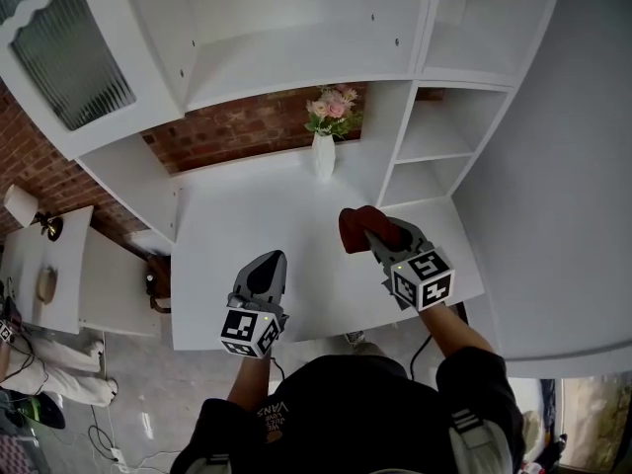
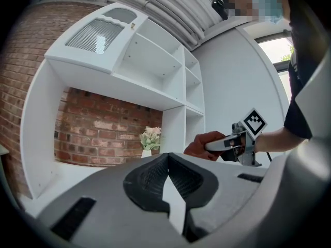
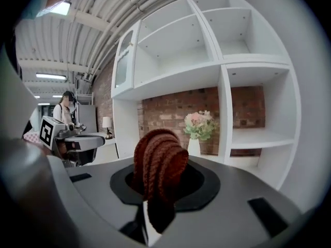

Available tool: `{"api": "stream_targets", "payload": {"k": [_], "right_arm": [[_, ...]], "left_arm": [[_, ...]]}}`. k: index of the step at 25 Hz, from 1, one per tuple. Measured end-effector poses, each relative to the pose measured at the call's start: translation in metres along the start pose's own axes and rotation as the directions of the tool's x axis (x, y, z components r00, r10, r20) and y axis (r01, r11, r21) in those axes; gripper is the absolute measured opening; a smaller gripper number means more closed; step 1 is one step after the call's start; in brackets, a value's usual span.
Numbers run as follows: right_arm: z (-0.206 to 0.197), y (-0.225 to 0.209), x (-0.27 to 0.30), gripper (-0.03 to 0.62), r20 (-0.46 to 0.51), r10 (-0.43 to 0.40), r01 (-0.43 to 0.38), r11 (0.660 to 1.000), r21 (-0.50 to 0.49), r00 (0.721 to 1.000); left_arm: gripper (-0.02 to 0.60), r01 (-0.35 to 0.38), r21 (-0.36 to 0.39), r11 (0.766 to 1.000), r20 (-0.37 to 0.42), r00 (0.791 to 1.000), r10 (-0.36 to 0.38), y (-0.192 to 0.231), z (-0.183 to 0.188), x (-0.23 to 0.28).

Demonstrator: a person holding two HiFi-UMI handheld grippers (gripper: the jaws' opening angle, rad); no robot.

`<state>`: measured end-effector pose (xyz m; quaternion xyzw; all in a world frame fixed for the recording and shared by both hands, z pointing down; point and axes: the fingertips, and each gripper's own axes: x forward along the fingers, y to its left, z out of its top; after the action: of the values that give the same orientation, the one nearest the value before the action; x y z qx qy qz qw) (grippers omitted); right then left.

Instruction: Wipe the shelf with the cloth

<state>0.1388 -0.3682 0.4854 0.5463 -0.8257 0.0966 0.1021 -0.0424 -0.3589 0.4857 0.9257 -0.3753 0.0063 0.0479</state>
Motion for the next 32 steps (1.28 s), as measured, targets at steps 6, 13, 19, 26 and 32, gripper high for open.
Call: {"api": "stream_targets", "payload": {"k": [6, 13, 19, 26, 32], "right_arm": [[-0.053, 0.006, -0.005, 0.100, -0.054, -0.012, 0.021, 0.985, 0.169, 0.998], [-0.090, 0.012, -0.008, 0.100, -0.060, -0.038, 0.057, 0.926, 0.374, 0.997], [-0.108, 0.010, -0.014, 0.100, -0.084, -0.070, 0.099, 0.903, 0.417, 0.994], [-0.113, 0.006, -0.019, 0.097, -0.102, -0.086, 0.119, 0.911, 0.395, 0.991], [-0.111, -0.002, -0.021, 0.097, -0.096, -0.095, 0.125, 0.910, 0.394, 0.991]], "left_arm": [[0.008, 0.008, -0.028, 1.000, -0.038, 0.999, -0.009, -0.006, -0.020, -0.002], [0.008, 0.045, -0.030, 0.999, -0.078, 0.996, -0.047, -0.026, -0.035, 0.003], [0.008, 0.055, -0.038, 0.998, -0.112, 0.992, -0.059, -0.033, -0.048, 0.003], [0.008, 0.058, -0.036, 0.998, -0.132, 0.989, -0.062, -0.036, -0.054, 0.006], [0.008, 0.060, -0.027, 0.998, -0.135, 0.989, -0.063, -0.039, -0.053, 0.008]]}}
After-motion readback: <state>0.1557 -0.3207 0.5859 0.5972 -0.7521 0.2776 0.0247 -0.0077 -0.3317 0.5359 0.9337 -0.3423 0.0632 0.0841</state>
